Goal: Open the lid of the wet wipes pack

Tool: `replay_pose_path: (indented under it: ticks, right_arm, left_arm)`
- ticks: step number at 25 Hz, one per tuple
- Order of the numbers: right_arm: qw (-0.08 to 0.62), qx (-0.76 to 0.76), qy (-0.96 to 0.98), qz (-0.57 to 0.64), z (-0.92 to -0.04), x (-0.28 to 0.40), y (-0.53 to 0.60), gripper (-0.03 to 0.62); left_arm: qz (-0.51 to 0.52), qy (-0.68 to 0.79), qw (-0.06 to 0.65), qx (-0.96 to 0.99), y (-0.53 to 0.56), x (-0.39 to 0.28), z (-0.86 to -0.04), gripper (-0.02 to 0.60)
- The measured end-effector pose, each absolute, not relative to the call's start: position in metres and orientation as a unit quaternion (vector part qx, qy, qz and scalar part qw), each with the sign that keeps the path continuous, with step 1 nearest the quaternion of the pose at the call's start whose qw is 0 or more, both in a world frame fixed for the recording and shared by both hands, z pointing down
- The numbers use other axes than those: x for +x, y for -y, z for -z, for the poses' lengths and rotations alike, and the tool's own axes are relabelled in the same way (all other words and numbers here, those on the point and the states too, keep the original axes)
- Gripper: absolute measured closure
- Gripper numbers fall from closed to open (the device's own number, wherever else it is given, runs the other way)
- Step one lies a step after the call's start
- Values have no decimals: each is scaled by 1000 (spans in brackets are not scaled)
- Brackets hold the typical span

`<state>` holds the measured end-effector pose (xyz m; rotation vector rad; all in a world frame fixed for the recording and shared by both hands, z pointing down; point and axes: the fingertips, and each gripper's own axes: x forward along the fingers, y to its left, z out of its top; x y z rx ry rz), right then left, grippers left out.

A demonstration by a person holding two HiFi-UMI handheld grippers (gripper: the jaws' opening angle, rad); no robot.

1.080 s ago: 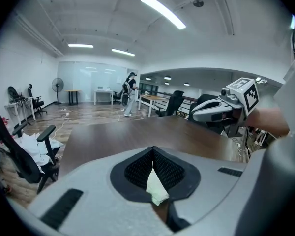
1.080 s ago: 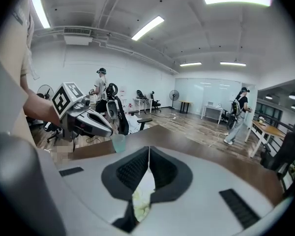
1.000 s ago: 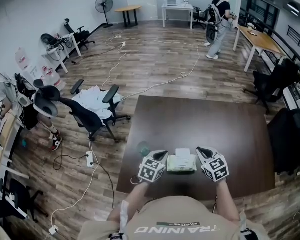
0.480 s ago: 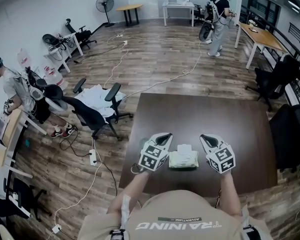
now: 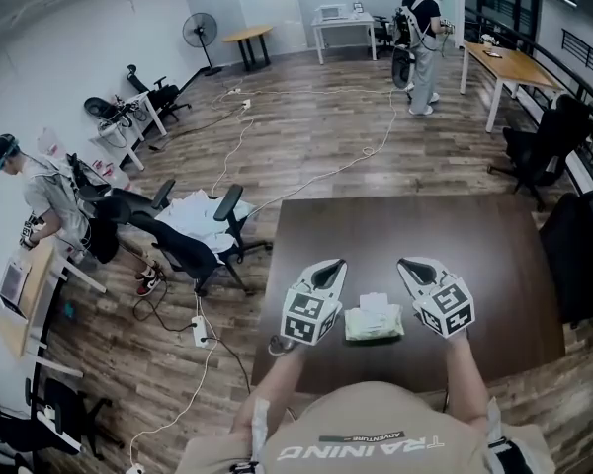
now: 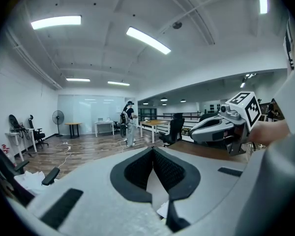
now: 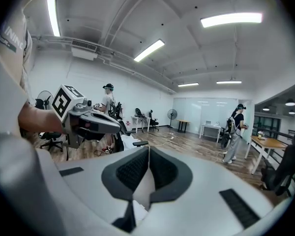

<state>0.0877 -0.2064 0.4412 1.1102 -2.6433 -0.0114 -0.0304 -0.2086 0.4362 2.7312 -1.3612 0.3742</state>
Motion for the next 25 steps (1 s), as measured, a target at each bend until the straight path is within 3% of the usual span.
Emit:
replay_pose_path:
  ticks: [25]
  right_arm:
    - [88,422,900,57,-377,88,225,577]
  left_arm:
    - [-60,459,-6,886,238,-46,-374,572]
